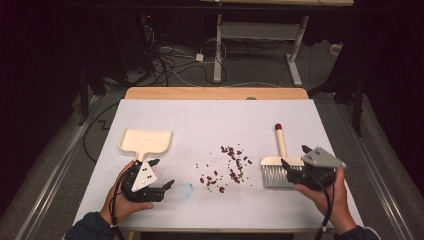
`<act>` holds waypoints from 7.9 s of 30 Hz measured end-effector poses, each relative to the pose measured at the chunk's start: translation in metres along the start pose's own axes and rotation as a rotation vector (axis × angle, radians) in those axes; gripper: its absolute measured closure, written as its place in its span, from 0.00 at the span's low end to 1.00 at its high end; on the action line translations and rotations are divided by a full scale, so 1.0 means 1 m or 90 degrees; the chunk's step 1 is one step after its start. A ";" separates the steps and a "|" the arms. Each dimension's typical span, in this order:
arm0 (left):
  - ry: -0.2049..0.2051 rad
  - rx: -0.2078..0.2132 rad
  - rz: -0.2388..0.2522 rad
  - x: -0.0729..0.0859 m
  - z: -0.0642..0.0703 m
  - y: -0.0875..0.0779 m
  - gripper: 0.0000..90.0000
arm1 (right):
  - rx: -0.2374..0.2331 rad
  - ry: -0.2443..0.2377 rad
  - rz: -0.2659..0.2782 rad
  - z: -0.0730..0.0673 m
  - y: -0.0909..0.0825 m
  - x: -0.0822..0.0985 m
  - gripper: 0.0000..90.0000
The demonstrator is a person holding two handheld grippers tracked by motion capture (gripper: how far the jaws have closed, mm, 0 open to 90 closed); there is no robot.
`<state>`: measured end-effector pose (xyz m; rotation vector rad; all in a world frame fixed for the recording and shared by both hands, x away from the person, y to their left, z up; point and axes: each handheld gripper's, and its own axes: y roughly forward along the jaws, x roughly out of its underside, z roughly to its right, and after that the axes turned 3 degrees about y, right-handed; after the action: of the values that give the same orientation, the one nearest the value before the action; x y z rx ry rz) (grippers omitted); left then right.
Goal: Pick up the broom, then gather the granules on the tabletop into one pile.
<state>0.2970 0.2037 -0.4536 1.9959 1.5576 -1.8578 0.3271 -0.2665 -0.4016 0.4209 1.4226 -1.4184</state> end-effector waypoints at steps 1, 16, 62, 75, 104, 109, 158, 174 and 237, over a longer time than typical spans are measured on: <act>0.000 0.000 0.000 0.000 0.000 0.000 0.22 | 0.000 0.000 0.000 0.000 0.000 0.000 0.27; 0.002 0.005 -0.030 0.010 0.002 -0.004 0.22 | -0.034 0.127 -0.305 0.039 0.141 -0.015 0.41; -0.009 0.023 -0.021 0.005 0.003 -0.003 0.23 | -0.091 0.134 -0.022 0.044 0.045 -0.025 0.79; -0.076 0.148 0.089 -0.038 0.022 0.000 0.24 | -0.123 0.081 0.089 0.003 0.000 -0.054 0.79; -0.101 0.234 0.162 -0.129 0.076 0.078 0.65 | -0.194 -0.001 0.222 -0.100 -0.023 -0.071 0.78; -0.080 0.240 0.157 -0.127 0.062 0.070 0.72 | -0.224 0.002 0.232 -0.092 -0.026 -0.071 0.77; 0.008 -0.005 0.074 -0.028 -0.003 -0.015 0.24 | -0.356 -0.177 0.057 -0.059 0.019 -0.058 0.75; -0.056 -0.038 0.006 0.027 -0.015 -0.029 0.23 | -0.208 -0.119 0.062 -0.021 0.027 -0.057 0.75; -0.026 -0.002 -0.041 0.025 -0.009 -0.018 0.23 | -0.284 -0.333 0.018 -0.119 0.067 -0.046 0.75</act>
<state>0.2877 0.2339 -0.4591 1.9149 1.6325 -1.9042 0.3522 -0.1267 -0.4267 -0.2050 1.2363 -1.0411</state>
